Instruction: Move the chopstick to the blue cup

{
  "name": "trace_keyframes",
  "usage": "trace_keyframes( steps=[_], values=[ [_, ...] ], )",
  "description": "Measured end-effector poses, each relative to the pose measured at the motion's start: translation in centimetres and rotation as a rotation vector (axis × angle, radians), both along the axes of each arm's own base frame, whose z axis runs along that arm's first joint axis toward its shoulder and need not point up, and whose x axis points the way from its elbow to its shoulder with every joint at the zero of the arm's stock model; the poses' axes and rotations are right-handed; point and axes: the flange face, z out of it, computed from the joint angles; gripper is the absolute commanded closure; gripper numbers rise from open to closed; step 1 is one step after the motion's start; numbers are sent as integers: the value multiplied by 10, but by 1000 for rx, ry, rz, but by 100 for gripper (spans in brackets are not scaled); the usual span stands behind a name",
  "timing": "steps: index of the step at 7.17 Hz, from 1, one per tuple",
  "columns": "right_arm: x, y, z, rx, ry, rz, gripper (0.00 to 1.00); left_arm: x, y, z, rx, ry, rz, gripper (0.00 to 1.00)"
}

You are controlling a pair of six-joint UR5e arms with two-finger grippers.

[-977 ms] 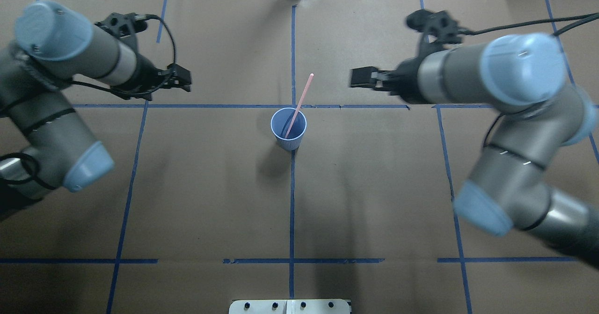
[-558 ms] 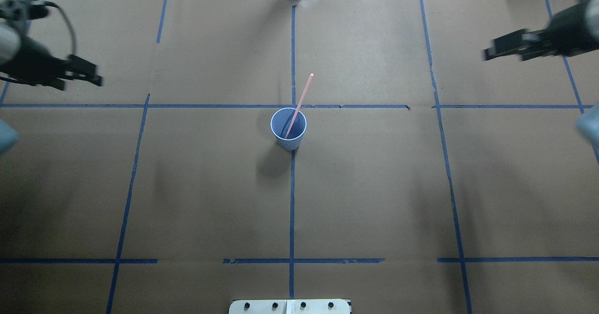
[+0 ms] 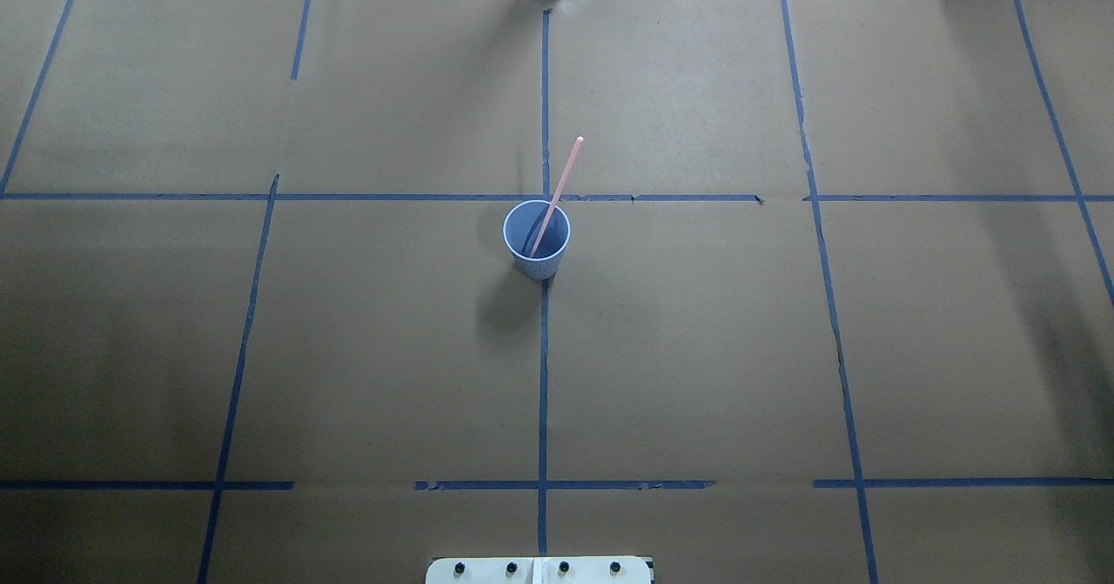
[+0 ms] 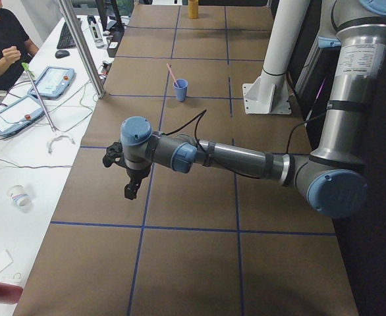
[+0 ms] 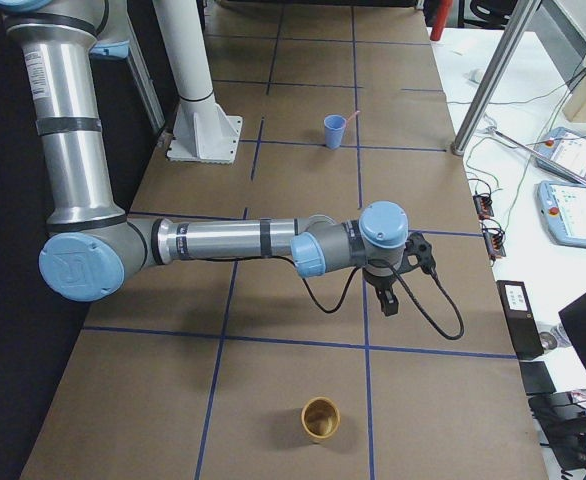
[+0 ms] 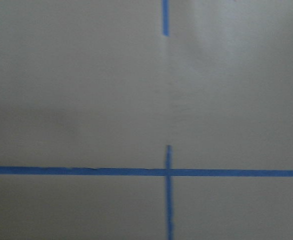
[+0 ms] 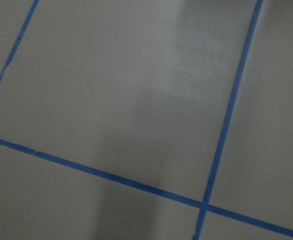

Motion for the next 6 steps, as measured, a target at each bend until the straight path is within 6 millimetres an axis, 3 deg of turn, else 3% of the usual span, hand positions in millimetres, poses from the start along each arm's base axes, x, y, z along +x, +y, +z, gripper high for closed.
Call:
trace_keyframes(
  steps=[1,2,6],
  values=[
    [10,3,21,-19,28,-45,0,-22,3,33,-23,-10,25,0],
    [14,8,36,-30,40,-77,0,-30,7,52,-54,-13,41,0],
    [19,33,73,-93,47,-94,0,-34,18,68,-167,-6,46,0]
  ],
)
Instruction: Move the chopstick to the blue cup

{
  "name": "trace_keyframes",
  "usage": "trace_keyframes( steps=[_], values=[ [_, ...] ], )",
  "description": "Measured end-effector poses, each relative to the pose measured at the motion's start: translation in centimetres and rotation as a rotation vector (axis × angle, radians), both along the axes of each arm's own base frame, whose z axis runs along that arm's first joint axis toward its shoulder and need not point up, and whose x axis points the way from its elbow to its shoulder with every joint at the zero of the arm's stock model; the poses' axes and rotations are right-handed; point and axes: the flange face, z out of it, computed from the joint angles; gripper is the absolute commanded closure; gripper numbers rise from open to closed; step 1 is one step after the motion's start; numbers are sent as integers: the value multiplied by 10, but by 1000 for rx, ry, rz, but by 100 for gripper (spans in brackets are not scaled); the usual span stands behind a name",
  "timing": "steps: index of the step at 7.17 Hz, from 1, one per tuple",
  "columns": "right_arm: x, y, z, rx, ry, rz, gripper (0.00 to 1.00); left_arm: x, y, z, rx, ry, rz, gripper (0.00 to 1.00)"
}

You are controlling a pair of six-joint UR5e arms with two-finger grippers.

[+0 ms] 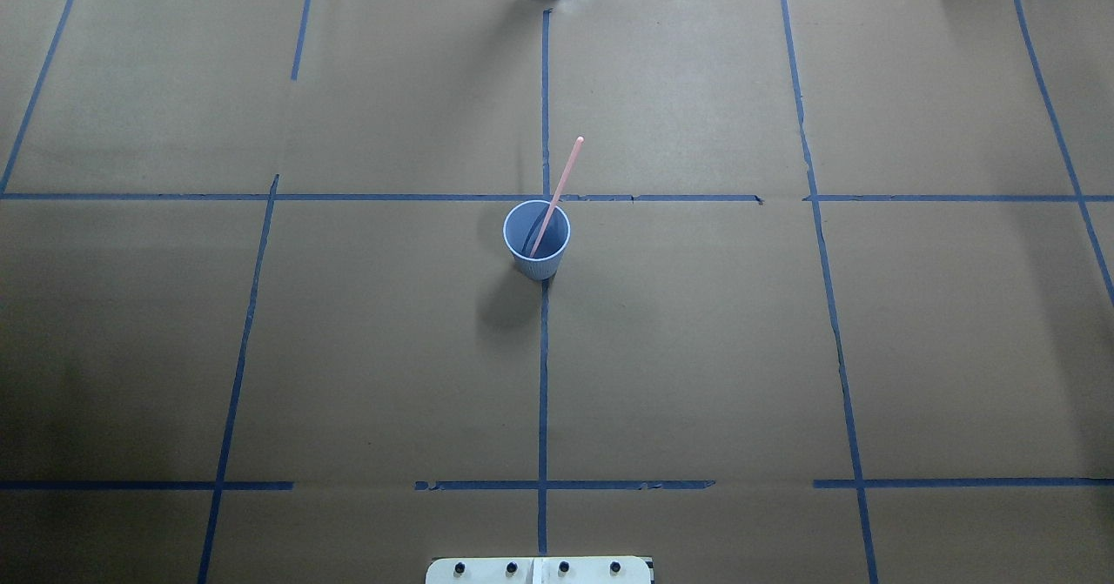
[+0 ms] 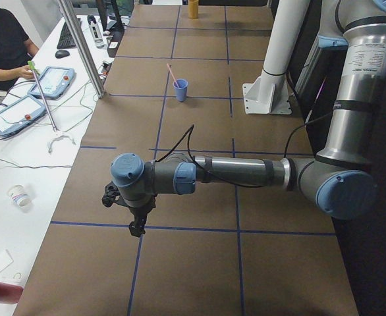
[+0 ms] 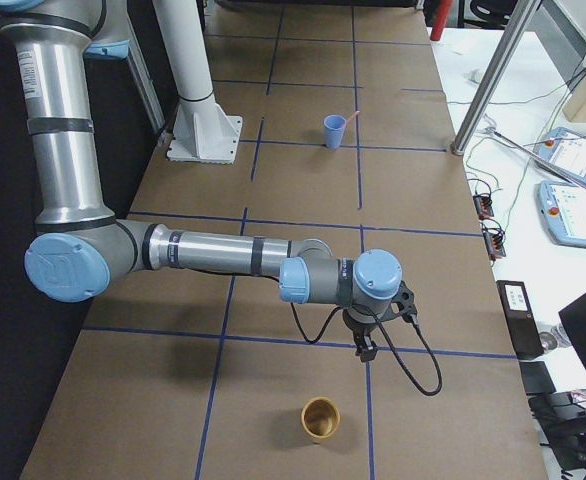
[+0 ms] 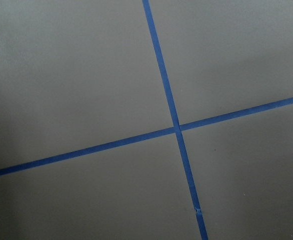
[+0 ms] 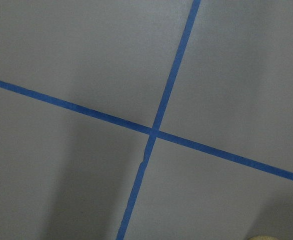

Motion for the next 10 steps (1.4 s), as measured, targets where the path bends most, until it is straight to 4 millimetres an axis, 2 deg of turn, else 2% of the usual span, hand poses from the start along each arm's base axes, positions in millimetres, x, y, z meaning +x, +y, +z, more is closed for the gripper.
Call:
trace_keyframes(
  steps=[2,4,7,10],
  values=[
    [2,12,14,-28,11,1,0,1,5,7,-26,3,-1,0],
    [4,18,18,-53,16,4,0,3,9,6,-64,26,-3,0],
    [-1,18,-3,-99,19,-13,0,5,13,3,-144,52,-48,0],
    [10,21,-15,-58,50,-59,0,5,31,20,-94,49,-53,0]
  ],
)
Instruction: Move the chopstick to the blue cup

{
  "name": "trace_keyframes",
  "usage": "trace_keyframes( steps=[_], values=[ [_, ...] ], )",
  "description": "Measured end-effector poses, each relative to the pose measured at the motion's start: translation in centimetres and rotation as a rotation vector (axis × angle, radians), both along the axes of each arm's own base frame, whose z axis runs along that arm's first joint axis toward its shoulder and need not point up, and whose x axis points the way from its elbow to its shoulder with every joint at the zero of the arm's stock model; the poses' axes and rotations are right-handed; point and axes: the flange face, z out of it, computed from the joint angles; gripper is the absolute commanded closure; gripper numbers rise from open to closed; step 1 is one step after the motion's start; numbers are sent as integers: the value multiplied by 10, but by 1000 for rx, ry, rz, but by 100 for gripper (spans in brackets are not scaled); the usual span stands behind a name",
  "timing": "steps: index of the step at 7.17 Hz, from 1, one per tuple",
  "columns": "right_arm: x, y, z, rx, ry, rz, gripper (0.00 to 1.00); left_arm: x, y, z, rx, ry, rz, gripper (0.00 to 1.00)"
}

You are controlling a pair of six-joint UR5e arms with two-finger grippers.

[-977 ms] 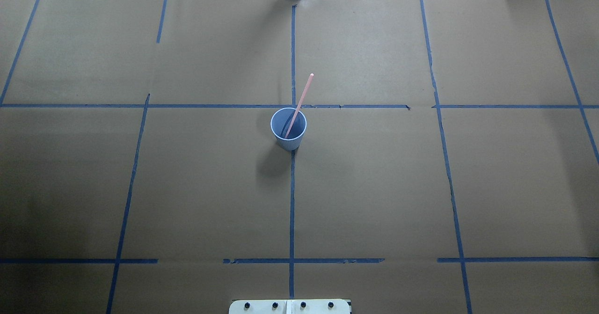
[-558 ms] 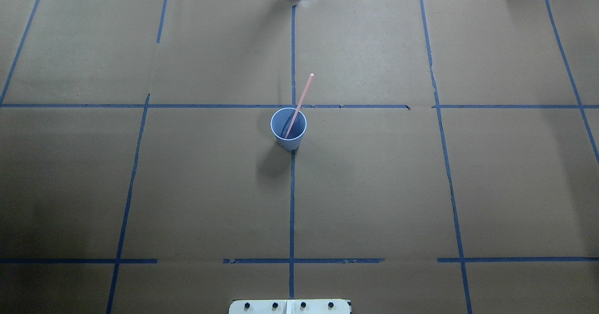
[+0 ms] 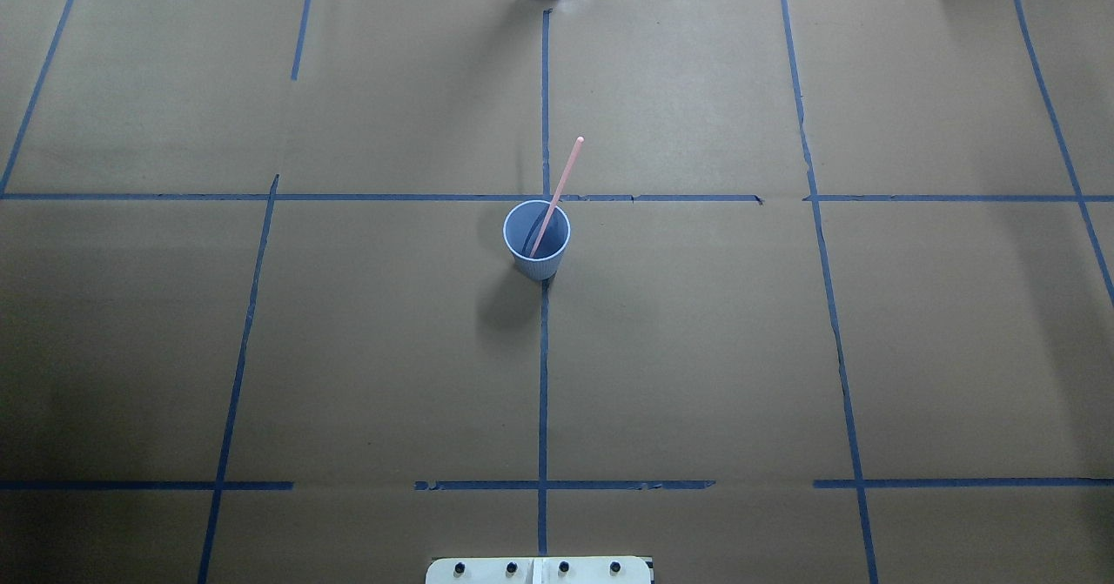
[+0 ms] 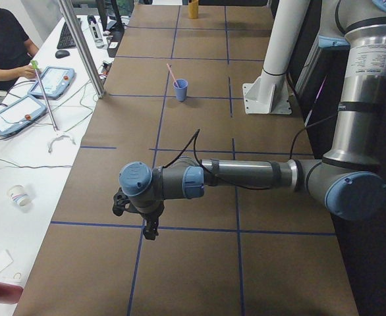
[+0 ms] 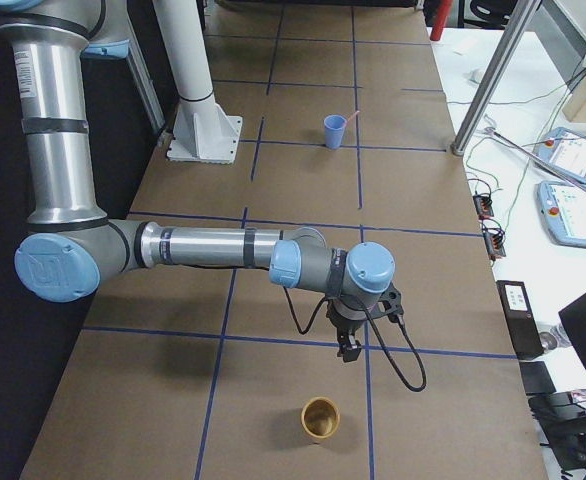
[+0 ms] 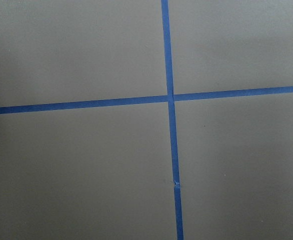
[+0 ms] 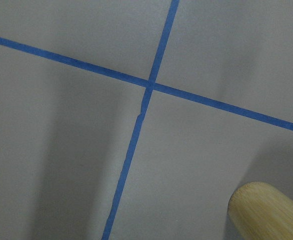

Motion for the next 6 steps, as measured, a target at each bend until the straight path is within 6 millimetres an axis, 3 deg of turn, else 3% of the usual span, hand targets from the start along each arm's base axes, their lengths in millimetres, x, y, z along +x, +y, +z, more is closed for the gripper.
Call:
trace_keyframes(
  steps=[3,6],
  values=[
    [5,3,-6,23,26,-1,0,3,10,11,-1,22,-5,0],
    [5,3,-6,19,27,3,0,8,-1,-19,26,34,0,0]
  ],
)
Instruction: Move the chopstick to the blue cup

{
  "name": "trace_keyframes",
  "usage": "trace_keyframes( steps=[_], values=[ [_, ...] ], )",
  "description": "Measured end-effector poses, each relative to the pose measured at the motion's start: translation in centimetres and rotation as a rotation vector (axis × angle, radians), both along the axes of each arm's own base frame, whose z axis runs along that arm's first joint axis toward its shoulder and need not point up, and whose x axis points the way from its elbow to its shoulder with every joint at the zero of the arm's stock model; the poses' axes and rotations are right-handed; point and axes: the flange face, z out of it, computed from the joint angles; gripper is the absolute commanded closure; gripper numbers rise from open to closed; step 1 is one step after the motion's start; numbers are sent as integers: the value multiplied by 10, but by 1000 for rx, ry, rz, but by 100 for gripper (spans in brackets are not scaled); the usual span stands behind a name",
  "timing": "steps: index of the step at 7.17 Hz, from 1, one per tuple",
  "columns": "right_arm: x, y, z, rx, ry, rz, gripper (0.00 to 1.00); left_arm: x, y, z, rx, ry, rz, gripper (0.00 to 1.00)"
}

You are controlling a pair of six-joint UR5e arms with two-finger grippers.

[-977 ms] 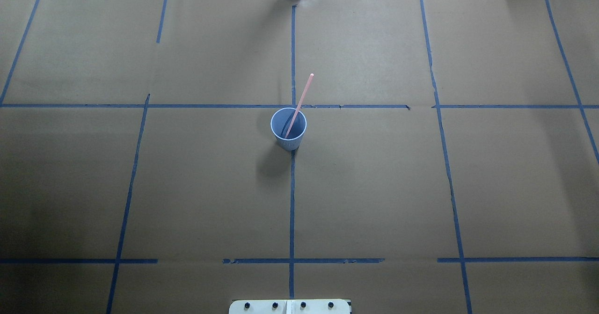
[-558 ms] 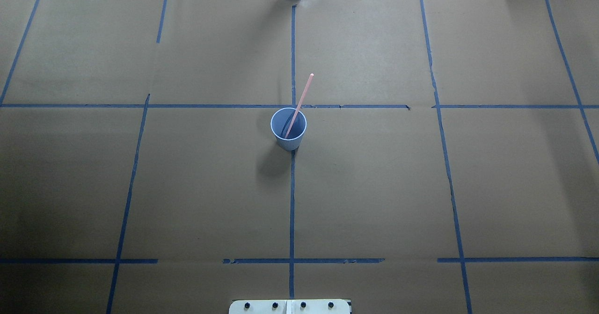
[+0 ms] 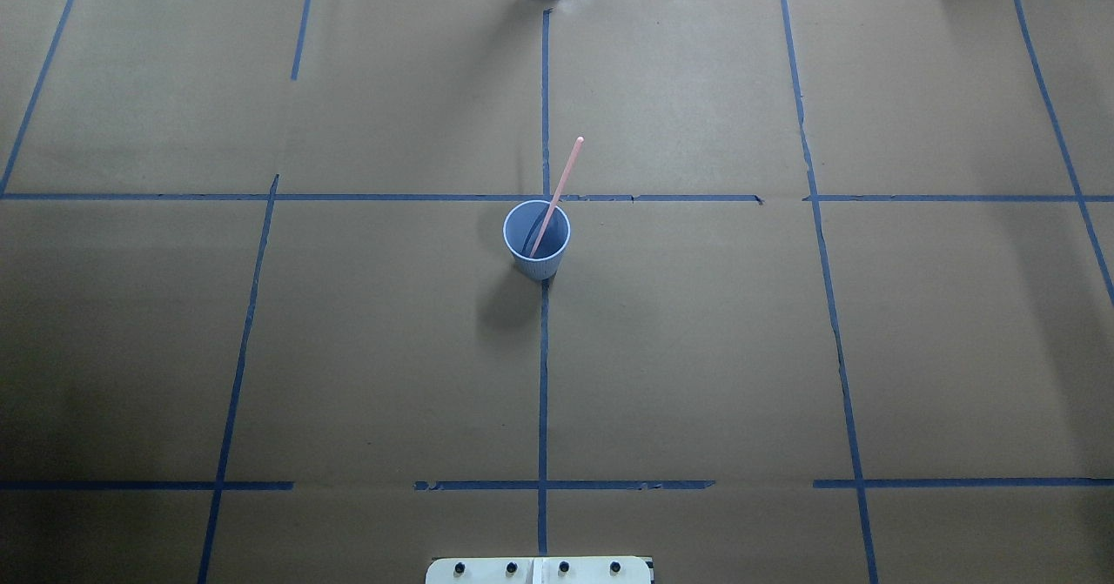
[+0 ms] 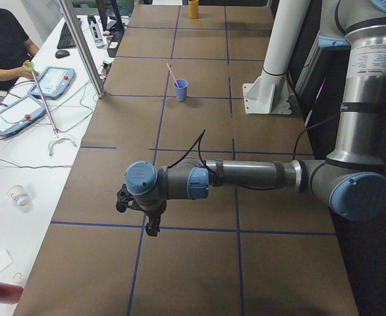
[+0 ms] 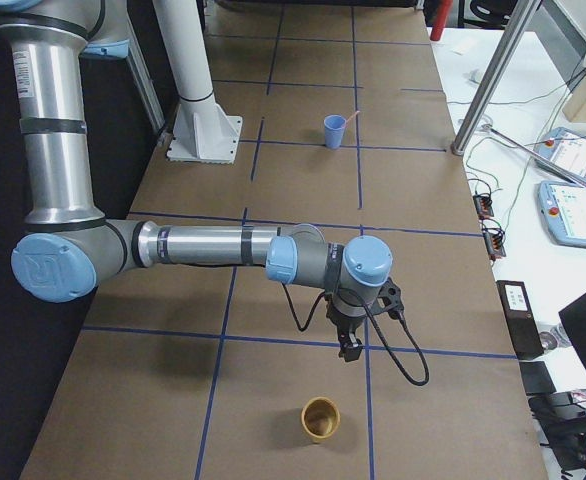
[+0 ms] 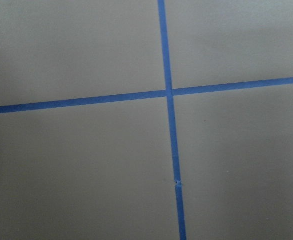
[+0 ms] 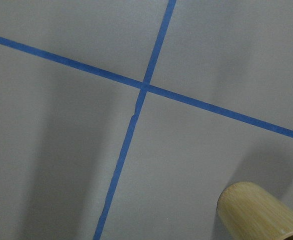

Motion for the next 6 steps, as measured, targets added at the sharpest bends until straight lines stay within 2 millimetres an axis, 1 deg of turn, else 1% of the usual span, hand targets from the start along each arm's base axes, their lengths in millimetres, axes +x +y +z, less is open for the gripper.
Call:
trace_keyframes(
  steps=[2,3,4,5,6],
  values=[
    [-1,0,1,-3,1,-2,0,1,-2,-19,30,-16,8,0],
    [-1,0,2,-4,1,-3,0,-1,-1,-24,32,-38,9,0],
    [-2,0,3,-6,2,-2,0,-4,-1,-25,31,-65,9,0],
    [-2,-1,2,-6,2,-2,0,-5,2,-21,22,-80,9,0],
    [-2,-1,4,-10,2,-1,0,-5,9,-18,15,-85,9,0]
  ],
)
